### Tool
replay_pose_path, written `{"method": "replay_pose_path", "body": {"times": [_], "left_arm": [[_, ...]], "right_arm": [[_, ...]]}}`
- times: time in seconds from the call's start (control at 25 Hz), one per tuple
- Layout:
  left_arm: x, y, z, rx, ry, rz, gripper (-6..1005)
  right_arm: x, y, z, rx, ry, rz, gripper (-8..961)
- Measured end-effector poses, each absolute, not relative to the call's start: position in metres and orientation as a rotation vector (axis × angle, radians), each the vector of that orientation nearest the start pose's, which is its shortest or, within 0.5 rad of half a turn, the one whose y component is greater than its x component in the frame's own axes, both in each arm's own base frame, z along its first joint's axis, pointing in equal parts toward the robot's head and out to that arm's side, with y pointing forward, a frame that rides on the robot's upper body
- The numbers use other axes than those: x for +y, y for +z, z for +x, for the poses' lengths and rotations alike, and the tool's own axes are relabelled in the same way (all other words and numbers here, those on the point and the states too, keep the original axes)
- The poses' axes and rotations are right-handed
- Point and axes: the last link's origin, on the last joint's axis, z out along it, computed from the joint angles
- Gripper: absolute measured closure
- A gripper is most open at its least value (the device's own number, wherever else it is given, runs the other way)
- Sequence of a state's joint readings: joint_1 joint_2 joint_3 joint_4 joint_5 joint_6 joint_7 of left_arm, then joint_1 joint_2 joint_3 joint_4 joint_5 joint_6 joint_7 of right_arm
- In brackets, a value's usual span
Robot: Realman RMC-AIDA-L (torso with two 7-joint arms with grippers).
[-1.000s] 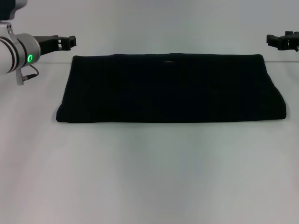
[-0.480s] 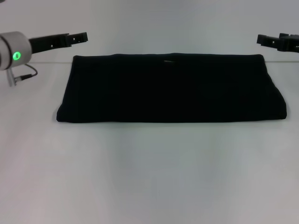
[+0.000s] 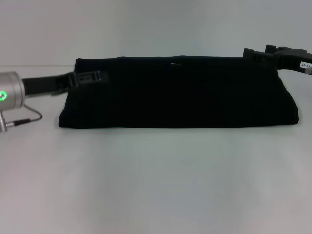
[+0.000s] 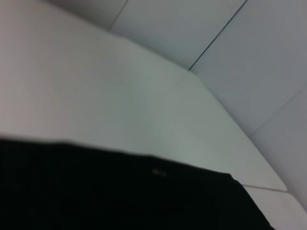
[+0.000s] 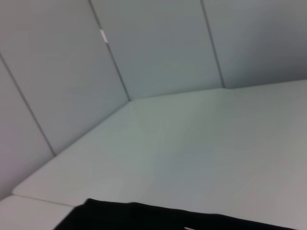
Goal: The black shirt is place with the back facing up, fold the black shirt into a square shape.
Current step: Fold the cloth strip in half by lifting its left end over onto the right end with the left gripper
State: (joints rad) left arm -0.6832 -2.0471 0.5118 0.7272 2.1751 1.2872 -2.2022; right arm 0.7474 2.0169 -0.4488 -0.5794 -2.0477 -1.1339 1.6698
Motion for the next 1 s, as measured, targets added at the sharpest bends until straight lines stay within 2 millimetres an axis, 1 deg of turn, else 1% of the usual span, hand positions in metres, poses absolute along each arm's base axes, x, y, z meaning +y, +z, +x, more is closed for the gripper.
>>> {"method": "replay_pose_path", "body": {"times": [0.08,0.24,0.28,0.32,0.44,0.68,0.76,0.88,1.0], "left_arm": [[0.4,0.047,-0.267,-1.627,-0.739,-2.091,47],[0.388,0.043,-0.276,-1.835,-0.811,-1.991,47],[0.387,0.041,-0.278,-1.88,-0.827,-1.963,47],[0.384,0.038,-0.282,-1.962,-0.858,-1.905,47],[0.379,0.032,-0.289,-2.097,-0.908,-1.798,46],[0.373,0.022,-0.3,-2.262,-0.907,-1.636,46],[0.373,0.02,-0.302,-2.289,-0.918,-1.597,46],[0.376,0.02,-0.301,-2.312,-0.928,-1.572,46],[0.376,0.016,-0.301,-2.361,-0.926,-1.524,47]], "right_arm": [[0.434,0.055,0.253,0.943,0.708,-2.214,15],[0.433,0.06,0.251,0.931,0.713,-2.233,14],[0.433,0.061,0.25,0.924,0.708,-2.248,14],[0.432,0.061,0.249,0.914,0.702,-2.268,14],[0.428,0.058,0.244,0.884,0.679,-2.351,14],[0.413,0.052,0.229,0.772,0.642,-2.568,24],[0.41,0.052,0.226,0.743,0.639,-2.609,29],[0.411,0.053,0.224,0.718,0.639,-2.61,29],[0.413,0.056,0.223,0.696,0.638,-2.601,29]]}}
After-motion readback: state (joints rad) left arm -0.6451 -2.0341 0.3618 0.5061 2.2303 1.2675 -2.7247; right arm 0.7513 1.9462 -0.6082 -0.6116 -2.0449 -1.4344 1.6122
